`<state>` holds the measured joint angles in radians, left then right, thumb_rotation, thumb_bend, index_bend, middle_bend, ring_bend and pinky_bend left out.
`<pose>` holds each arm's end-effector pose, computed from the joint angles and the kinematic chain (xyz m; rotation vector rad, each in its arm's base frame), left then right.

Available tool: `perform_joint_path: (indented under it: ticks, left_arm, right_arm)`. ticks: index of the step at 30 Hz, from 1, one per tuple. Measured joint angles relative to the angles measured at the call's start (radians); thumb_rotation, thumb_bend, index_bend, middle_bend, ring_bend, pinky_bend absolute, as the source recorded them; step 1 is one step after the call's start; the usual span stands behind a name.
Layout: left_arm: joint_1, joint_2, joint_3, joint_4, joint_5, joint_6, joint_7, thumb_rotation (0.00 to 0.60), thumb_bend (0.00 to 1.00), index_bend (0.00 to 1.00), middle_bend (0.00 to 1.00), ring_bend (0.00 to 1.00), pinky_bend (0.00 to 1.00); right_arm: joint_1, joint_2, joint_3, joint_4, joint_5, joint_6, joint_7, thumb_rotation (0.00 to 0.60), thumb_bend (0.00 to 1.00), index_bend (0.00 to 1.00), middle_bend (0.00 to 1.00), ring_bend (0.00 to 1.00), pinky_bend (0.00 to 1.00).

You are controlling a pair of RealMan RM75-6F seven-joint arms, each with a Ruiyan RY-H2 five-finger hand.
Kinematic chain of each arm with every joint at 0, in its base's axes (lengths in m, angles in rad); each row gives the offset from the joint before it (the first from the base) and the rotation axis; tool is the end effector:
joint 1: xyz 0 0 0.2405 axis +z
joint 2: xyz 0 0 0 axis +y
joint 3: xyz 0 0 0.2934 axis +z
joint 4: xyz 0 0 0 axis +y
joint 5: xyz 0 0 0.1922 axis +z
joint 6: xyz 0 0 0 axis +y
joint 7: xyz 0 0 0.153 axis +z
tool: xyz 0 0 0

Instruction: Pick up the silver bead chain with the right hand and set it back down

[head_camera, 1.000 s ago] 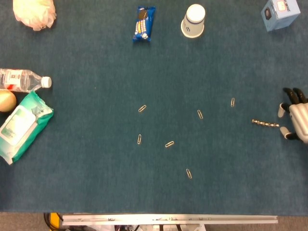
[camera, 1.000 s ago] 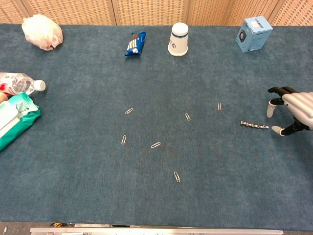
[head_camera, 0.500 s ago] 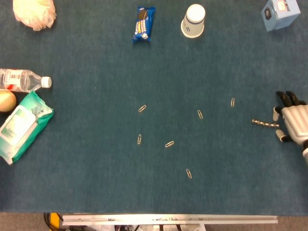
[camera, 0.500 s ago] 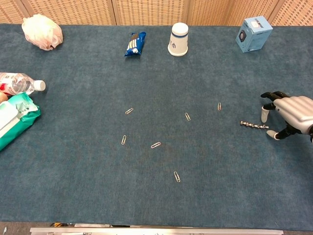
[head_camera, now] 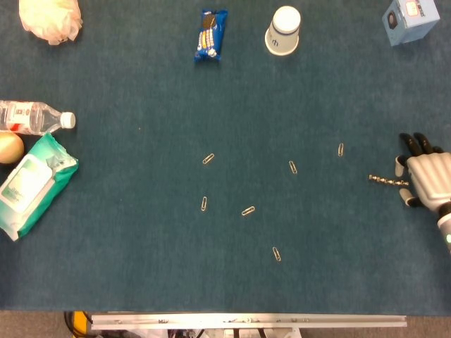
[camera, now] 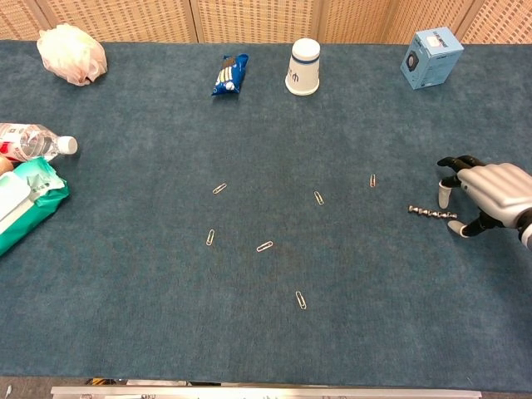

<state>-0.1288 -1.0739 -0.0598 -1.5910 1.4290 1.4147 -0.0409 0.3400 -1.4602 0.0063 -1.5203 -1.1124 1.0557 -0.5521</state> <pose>-0.3476 0.2087 0.2065 -1.3769 -0.9297 -0.8553 -0.3297 -0.2451 0.0190 1.7554 -1.0194 0.4286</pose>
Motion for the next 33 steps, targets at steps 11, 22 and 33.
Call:
perform_joint_path:
  ticks: [11,22,33]
  left_arm:
    - [0.001,0.0,0.0,0.001,0.001,0.001,0.0,0.6,0.45,0.37,0.38,0.31,0.44]
    - [0.003,0.001,0.0,0.001,0.004,0.004,-0.003,0.6,0.45,0.37,0.38,0.31,0.44]
    - [0.004,0.0,0.0,0.001,0.006,0.006,-0.004,0.6,0.45,0.37,0.38,0.31,0.44]
  right_arm:
    - [0.006,-0.011,-0.004,0.006,0.008,0.009,-0.012,0.6,0.27,0.5,0.1,0.04,0.28]
    - [0.012,-0.023,-0.006,0.012,0.023,0.014,-0.033,0.6,0.27,0.51,0.1,0.04,0.28]
    - [0.018,-0.028,-0.01,0.015,0.032,0.011,-0.036,0.6,0.31,0.52,0.1,0.04,0.28]
